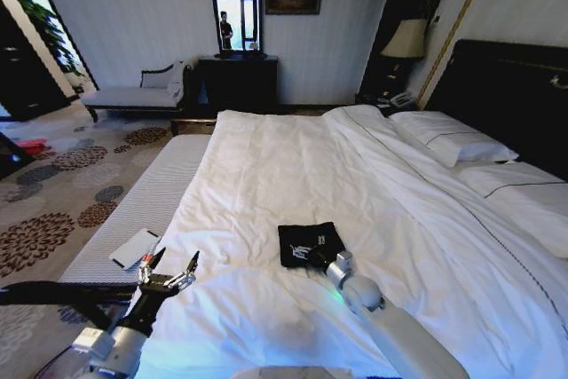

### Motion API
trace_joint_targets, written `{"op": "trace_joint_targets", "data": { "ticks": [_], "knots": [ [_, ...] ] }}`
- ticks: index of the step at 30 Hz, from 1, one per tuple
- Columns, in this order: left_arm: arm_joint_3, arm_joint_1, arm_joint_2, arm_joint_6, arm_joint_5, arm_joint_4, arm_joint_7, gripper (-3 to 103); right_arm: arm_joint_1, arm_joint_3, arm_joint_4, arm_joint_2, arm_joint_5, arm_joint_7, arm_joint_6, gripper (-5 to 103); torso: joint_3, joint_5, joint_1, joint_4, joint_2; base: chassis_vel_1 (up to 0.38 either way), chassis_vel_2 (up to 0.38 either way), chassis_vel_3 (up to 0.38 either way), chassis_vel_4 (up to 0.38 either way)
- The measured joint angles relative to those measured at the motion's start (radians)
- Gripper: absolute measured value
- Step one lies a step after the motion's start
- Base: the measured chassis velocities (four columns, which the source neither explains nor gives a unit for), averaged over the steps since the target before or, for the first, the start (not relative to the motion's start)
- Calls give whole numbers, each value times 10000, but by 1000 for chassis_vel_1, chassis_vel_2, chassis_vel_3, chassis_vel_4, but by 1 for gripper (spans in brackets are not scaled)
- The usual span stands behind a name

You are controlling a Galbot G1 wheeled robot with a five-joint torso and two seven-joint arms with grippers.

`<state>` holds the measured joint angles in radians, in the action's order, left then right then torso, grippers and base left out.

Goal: Fold the clothes on the bed.

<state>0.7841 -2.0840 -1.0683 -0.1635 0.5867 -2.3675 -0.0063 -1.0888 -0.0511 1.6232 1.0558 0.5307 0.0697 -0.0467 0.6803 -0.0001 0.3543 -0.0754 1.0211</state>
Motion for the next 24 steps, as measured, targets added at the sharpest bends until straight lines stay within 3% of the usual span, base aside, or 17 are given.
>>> {"op": "trace_joint_targets", "data": {
  "ticks": [10, 24],
  "knots": [
    [0, 0, 0, 0, 0, 0, 0, 100, 565, 588, -1037, 564, -237, -21, 69, 100, -1, -1, 0, -3, 1, 0, 0, 0, 0],
    [0, 0, 0, 0, 0, 0, 0, 100, 313, -117, 556, -159, 444, -478, 50, 100, 0, 0, 0, -2, 0, 0, 0, 0, 0]
  ]
}}
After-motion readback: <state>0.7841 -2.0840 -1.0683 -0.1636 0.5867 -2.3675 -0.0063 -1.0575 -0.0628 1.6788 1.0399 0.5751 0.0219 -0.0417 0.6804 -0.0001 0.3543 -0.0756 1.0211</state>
